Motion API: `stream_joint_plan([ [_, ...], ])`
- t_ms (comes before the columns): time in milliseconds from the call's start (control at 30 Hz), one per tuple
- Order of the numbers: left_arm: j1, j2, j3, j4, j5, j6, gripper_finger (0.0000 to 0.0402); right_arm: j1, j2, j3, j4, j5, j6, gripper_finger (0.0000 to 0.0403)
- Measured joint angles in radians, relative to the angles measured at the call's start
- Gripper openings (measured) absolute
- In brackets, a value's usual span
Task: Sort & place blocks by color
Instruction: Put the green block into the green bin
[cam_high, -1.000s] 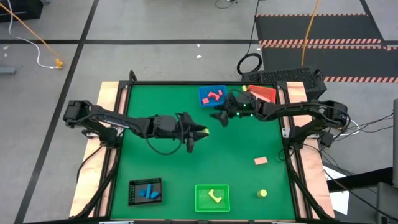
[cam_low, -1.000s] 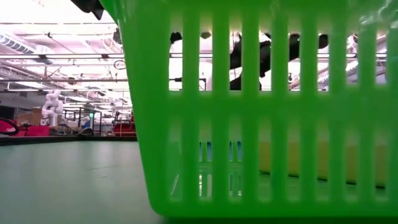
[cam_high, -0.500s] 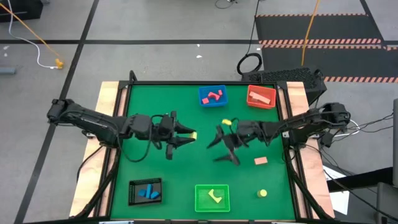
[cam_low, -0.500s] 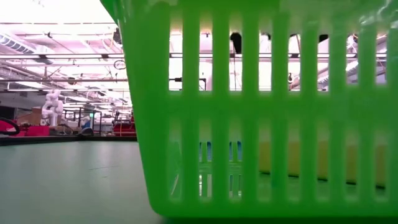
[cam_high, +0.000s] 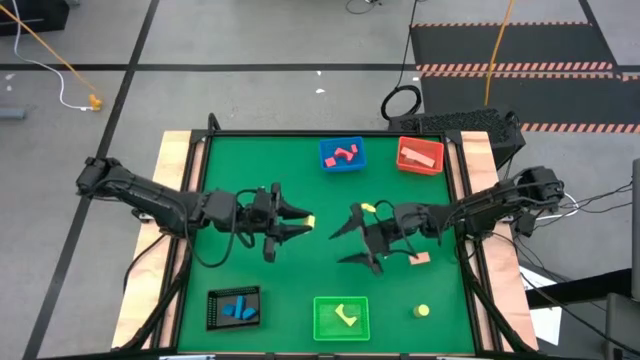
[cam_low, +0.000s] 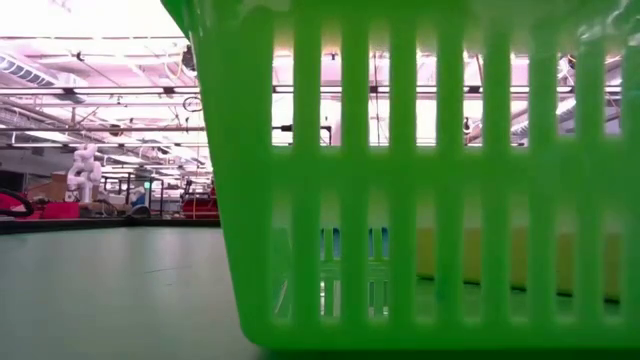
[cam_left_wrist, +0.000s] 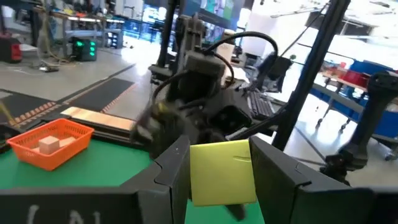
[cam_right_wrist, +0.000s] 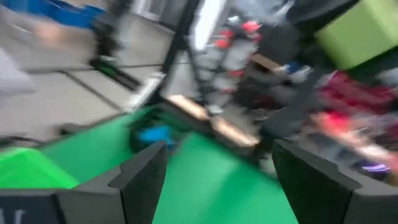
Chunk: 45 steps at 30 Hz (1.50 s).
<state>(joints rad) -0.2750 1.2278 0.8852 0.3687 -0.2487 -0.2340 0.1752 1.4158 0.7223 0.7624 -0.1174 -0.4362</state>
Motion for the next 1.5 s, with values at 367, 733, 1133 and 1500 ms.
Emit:
stream_joint_plan([
  [367, 0.062, 0.012, 0.0, 0.165, -0.161, 0.034, 0.0137, -0.012, 0.0, 0.0, 0.3, 0.444, -0.462, 0.0281],
  [733, 0.128, 0.143, 0.0, 0.323, -0.009, -0.086, 0.0137, -0.011, 0.0, 0.037, 0.309, 0.374, -0.492, 0.0281],
  [1133, 0.128, 0.207, 0.0, 0.421, 0.056, -0.159, 0.0137, -0.012, 0.0, 0.038, 0.334, 0.296, -0.413, 0.0281],
  [1500, 0.136, 0.238, 0.003, 0.471, 0.098, -0.207, 0.0137, -0.012, 0.0, 0.04, 0.332, 0.295, -0.357, 0.0251],
])
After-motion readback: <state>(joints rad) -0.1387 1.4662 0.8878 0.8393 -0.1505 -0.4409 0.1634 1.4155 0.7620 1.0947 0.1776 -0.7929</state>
